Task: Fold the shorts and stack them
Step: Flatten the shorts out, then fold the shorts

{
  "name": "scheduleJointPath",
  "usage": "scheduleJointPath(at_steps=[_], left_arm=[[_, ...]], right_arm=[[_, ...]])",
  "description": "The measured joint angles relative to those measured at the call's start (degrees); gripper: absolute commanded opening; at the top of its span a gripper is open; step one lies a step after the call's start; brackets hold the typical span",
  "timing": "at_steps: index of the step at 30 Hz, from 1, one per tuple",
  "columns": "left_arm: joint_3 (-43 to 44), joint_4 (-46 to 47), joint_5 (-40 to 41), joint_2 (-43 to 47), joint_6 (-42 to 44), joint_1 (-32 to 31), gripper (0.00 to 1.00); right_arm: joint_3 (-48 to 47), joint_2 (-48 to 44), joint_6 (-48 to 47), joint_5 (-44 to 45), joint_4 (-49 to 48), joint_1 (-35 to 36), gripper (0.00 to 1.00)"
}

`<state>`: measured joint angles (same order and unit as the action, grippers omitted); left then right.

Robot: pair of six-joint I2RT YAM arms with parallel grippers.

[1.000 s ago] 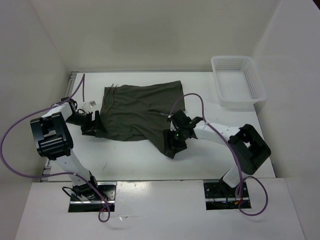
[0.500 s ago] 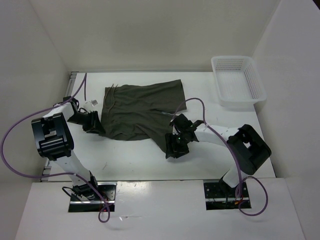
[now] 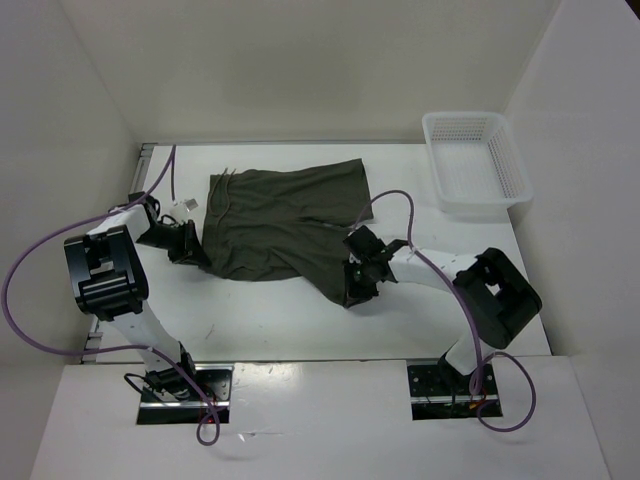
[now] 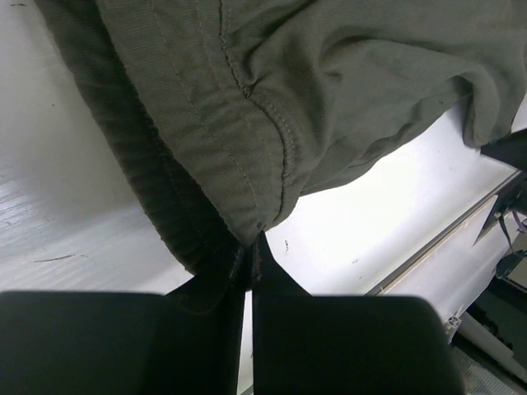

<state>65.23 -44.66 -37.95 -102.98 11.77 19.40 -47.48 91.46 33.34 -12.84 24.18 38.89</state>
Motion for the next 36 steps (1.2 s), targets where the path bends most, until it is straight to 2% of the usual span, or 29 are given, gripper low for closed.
scheduleJointPath(at_steps=[1, 3, 6, 14, 17, 30, 32, 33, 34, 36], left_arm=[[0.0, 0.0, -0.1, 0.0, 0.0, 0.0, 0.04], [0.0, 0.0, -0.2, 0.0, 0.1, 0.0, 0.00], [0.0, -0.1, 0.3, 0.0, 0.8, 0.0, 0.00], [2.1, -3.6, 3.3, 3.6, 8.7, -0.4, 0.00], [2.6, -5.8, 3.2, 5.2, 11.9, -1.2, 0.00], [2.6, -13.1, 4.5, 5.3, 20.4, -3.1, 0.01], [4.0, -14.4, 4.2, 5.3, 21.0, -3.1, 0.07], [5.1, -14.8, 3.8, 5.3, 21.0, -3.1, 0.17], [5.9, -15.0, 3.5, 5.2, 21.1, -3.2, 0.34], [6.9, -15.1, 3.2, 4.9, 21.2, -3.2, 0.43]], right_arm=[[-0.2, 0.2, 0.5, 1.3, 0.0, -0.1, 0.00], [-0.8, 0.5, 1.3, 3.5, 0.0, -0.3, 0.00], [-2.5, 0.7, 0.4, 5.1, 0.8, -2.7, 0.00], [-7.9, 0.5, -9.4, 4.9, 6.2, -20.2, 0.00], [-10.0, 0.6, -12.5, 1.9, 7.7, -23.5, 0.00], [-11.8, 1.6, -23.0, -11.4, 13.2, -23.9, 0.00], [-13.0, 0.0, -23.8, -13.9, 13.6, -23.9, 0.00], [-13.9, -1.0, -24.0, -14.8, 13.5, -23.9, 0.00], [-14.8, -1.9, -24.1, -15.4, 13.4, -23.9, 0.00], [-15.5, -3.8, -24.3, -16.3, 12.4, -23.9, 0.00]])
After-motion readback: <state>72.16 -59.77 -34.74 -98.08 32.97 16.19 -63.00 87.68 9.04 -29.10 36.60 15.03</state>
